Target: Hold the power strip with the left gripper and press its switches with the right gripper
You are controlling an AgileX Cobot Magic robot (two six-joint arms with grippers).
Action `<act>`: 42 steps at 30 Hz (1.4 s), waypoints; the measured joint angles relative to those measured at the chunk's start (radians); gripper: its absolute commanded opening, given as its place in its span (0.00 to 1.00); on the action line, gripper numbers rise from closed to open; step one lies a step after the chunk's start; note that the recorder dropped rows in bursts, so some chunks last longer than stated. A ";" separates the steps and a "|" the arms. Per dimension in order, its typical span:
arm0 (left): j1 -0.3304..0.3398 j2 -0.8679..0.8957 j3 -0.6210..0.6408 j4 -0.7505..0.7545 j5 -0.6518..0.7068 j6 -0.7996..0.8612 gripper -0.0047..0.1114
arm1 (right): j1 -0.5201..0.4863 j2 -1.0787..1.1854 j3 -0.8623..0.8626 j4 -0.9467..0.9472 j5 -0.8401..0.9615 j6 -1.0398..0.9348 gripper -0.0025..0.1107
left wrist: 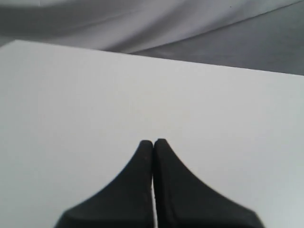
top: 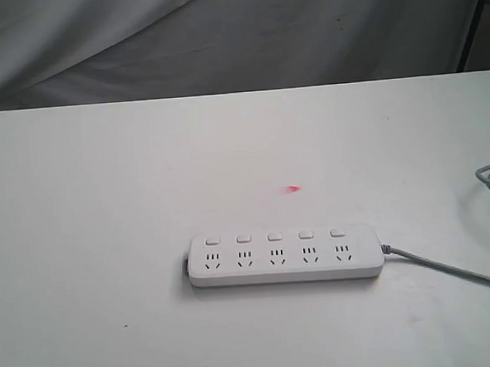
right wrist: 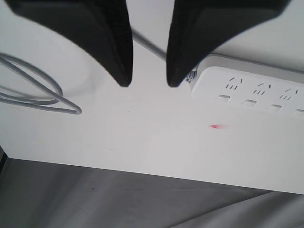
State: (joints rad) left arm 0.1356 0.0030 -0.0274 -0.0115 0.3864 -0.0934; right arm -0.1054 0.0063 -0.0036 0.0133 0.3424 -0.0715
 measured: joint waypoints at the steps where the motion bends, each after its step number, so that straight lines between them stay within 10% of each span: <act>1: 0.000 0.006 -0.019 -0.021 0.020 0.000 0.04 | 0.000 0.000 0.000 0.000 0.000 0.000 0.23; 20: 0.004 0.624 -0.516 -0.499 0.142 0.025 0.04 | 0.000 0.000 0.000 0.000 0.000 0.000 0.23; 28: 0.004 0.840 -0.534 -0.961 0.148 0.025 0.04 | 0.000 0.000 0.000 0.000 0.000 0.000 0.23; 42: 0.004 1.069 -0.534 -1.132 0.137 0.025 0.04 | 0.000 0.000 0.000 0.000 0.000 0.000 0.23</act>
State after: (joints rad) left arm 0.1394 1.0724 -0.5618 -1.1437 0.5235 -0.0686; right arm -0.1054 0.0063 -0.0036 0.0133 0.3424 -0.0715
